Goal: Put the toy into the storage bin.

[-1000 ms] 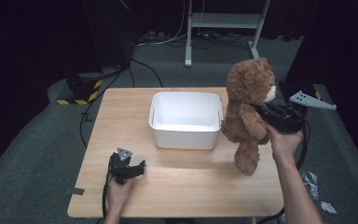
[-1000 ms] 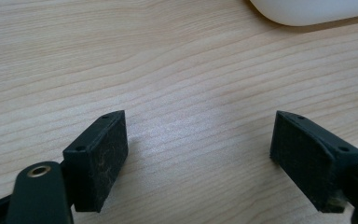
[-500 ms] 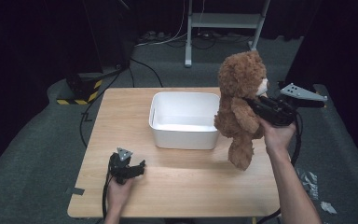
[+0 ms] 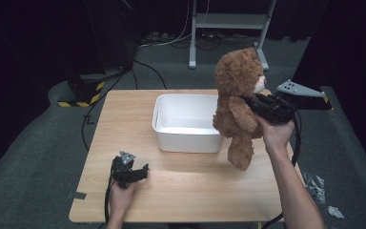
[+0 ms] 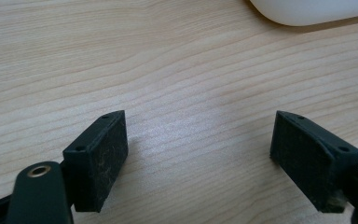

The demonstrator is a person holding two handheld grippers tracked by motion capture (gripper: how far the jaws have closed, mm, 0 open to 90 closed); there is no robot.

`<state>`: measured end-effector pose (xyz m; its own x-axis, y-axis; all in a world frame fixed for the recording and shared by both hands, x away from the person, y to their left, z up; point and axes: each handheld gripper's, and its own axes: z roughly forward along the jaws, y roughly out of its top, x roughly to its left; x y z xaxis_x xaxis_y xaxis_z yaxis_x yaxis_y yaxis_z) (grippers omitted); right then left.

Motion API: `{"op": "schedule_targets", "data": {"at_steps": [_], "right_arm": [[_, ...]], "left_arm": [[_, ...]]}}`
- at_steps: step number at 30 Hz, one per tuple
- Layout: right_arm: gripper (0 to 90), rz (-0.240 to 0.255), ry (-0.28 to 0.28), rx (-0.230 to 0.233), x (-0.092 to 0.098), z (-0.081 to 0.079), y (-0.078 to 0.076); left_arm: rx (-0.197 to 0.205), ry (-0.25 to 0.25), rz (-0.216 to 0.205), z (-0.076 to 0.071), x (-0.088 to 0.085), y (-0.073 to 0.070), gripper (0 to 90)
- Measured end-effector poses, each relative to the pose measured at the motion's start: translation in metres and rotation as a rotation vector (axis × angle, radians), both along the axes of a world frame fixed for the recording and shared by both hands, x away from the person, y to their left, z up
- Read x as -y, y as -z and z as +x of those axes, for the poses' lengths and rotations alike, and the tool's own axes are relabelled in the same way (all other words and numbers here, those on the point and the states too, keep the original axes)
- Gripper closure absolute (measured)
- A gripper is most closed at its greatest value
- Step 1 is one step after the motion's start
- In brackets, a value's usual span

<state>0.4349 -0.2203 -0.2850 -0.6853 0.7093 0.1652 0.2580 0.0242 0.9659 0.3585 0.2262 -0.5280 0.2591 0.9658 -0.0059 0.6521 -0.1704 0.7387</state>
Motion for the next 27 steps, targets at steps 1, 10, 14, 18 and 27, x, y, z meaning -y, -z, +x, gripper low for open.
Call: {"op": "schedule_targets", "data": {"at_steps": [1, 10, 14, 18, 27], "right_arm": [[72.4, -0.003, -0.002, -0.003, -0.002, 0.001, 0.000], [72.4, -0.004, 0.000, 0.007, -0.011, 0.006, -0.003], [72.5, -0.011, -0.006, 0.006, -0.016, 0.008, -0.006], [72.4, -0.013, -0.015, 0.003, -0.023, 0.010, -0.008], [72.3, -0.023, -0.028, -0.003, -0.037, 0.018, -0.011]], "left_arm": [[0.000, 0.000, 0.000, 0.000, 0.000, 0.000, 18.7], [0.000, 0.000, 0.000, 0.000, 0.000, 0.000, 18.7], [0.000, 0.001, 0.000, 0.000, 0.000, 0.000, 18.7], [0.000, 0.001, -0.001, 0.000, 0.000, 0.000, 18.7], [0.000, 0.000, -0.002, 0.000, 0.000, 0.000, 18.7]]}}
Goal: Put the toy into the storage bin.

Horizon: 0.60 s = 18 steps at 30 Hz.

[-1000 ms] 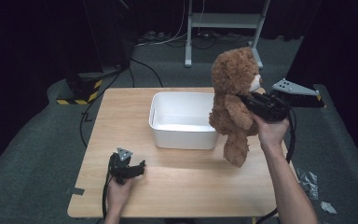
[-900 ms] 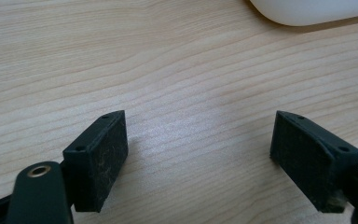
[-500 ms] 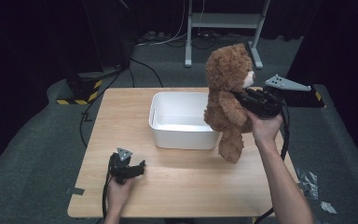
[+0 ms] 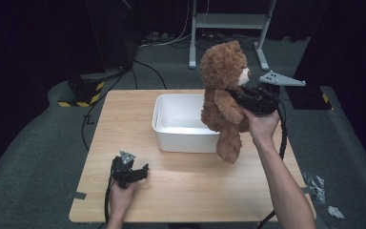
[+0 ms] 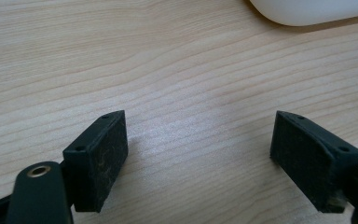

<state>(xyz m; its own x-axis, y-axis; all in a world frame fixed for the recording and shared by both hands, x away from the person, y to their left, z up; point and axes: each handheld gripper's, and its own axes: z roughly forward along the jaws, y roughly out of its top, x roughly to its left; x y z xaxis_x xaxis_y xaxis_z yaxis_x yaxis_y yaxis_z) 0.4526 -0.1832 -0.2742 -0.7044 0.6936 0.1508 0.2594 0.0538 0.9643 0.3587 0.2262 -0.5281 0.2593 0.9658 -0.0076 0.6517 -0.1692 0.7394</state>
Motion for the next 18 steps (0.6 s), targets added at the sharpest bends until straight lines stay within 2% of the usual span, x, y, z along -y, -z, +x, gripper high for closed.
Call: {"op": "schedule_targets", "data": {"at_steps": [18], "right_arm": [[72.4, -0.010, -0.017, -0.017, -0.027, 0.013, -0.003]], "left_arm": [[0.002, 0.001, -0.001, 0.000, 0.000, 0.000, 18.7]]}}
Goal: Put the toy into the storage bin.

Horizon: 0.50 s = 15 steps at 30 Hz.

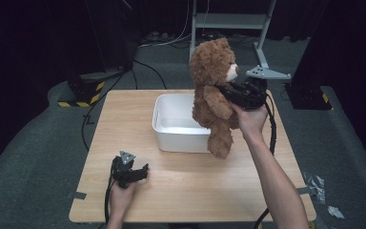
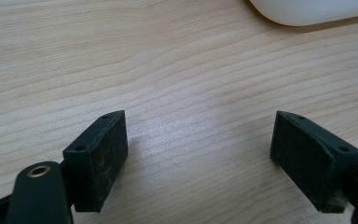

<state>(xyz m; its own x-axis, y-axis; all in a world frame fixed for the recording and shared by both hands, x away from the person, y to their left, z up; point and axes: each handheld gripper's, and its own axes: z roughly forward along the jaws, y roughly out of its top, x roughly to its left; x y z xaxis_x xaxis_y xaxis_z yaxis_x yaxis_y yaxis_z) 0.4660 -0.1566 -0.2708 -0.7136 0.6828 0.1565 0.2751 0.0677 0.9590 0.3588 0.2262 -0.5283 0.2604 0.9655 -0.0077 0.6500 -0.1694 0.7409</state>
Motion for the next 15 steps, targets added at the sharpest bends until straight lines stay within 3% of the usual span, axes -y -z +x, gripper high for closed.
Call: {"op": "schedule_targets", "data": {"at_steps": [15], "right_arm": [[72.4, -0.004, 0.020, -0.017, -0.015, 0.014, 0.005]], "left_arm": [[-0.001, 0.000, 0.007, 0.000, 0.000, 0.000, 18.7]]}}
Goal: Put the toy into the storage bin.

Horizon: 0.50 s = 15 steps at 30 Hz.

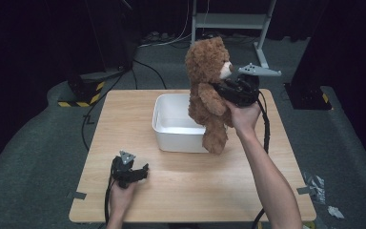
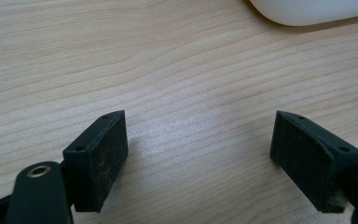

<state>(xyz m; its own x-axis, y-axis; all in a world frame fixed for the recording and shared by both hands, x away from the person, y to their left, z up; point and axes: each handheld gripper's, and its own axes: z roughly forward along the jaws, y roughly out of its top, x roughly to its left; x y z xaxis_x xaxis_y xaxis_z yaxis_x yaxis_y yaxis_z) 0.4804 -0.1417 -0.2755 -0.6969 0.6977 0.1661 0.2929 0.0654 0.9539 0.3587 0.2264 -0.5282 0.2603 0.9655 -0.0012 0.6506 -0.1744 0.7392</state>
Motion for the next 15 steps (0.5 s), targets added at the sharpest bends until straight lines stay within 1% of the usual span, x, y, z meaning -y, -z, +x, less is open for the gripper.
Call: {"op": "schedule_targets", "data": {"at_steps": [15], "right_arm": [[72.2, -0.006, 0.022, -0.013, -0.010, 0.011, 0.008]], "left_arm": [[0.000, -0.001, 0.000, 0.000, 0.000, 0.000, 18.7]]}}
